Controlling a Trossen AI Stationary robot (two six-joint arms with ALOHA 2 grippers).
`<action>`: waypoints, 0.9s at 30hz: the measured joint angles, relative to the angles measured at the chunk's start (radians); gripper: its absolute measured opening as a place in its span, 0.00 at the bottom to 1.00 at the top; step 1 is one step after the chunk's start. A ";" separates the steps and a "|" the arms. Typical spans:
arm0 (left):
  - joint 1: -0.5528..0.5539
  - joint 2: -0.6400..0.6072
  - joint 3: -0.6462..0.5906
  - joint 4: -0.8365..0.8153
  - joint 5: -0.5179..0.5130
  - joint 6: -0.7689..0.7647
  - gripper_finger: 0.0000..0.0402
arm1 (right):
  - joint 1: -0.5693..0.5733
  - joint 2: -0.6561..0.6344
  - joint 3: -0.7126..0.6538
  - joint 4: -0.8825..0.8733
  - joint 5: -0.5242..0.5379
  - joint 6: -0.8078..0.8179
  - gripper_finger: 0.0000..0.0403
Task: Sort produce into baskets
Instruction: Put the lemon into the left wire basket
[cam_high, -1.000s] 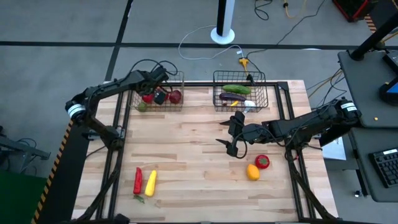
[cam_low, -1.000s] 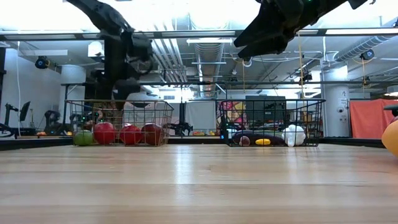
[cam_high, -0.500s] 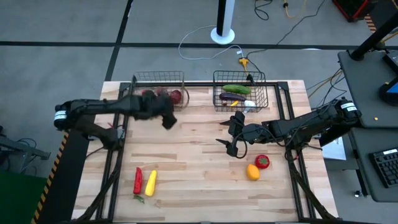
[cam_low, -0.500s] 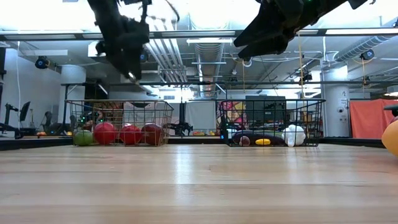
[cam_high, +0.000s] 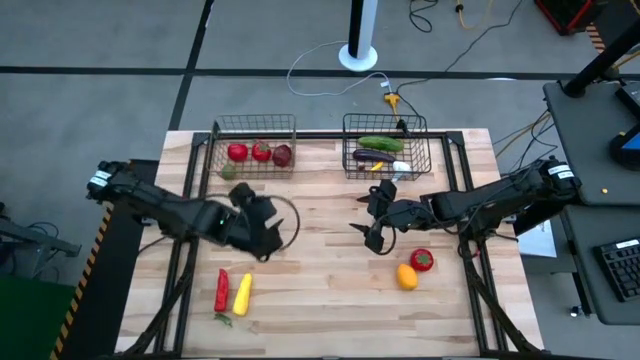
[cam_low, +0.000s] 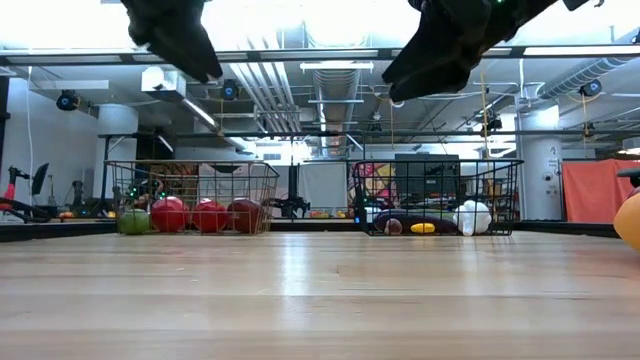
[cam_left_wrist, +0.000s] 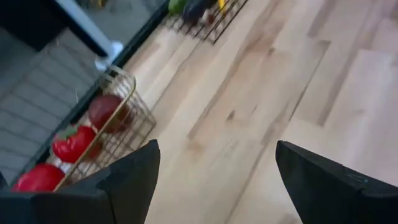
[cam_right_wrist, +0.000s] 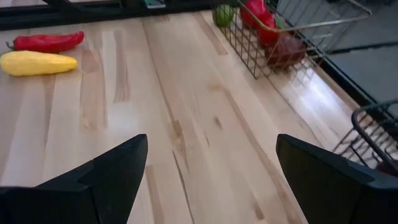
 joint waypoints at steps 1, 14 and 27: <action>-0.027 0.003 0.000 0.002 -0.022 -0.001 0.75 | 0.000 0.000 0.013 -0.027 0.000 0.013 0.86; -0.166 0.060 0.000 -0.004 -0.171 -0.108 0.75 | 0.000 0.000 0.278 -0.539 -0.079 0.242 0.86; -0.163 0.071 0.000 -0.026 -0.230 -0.129 0.75 | 0.019 0.057 0.333 -0.667 -0.376 0.463 0.86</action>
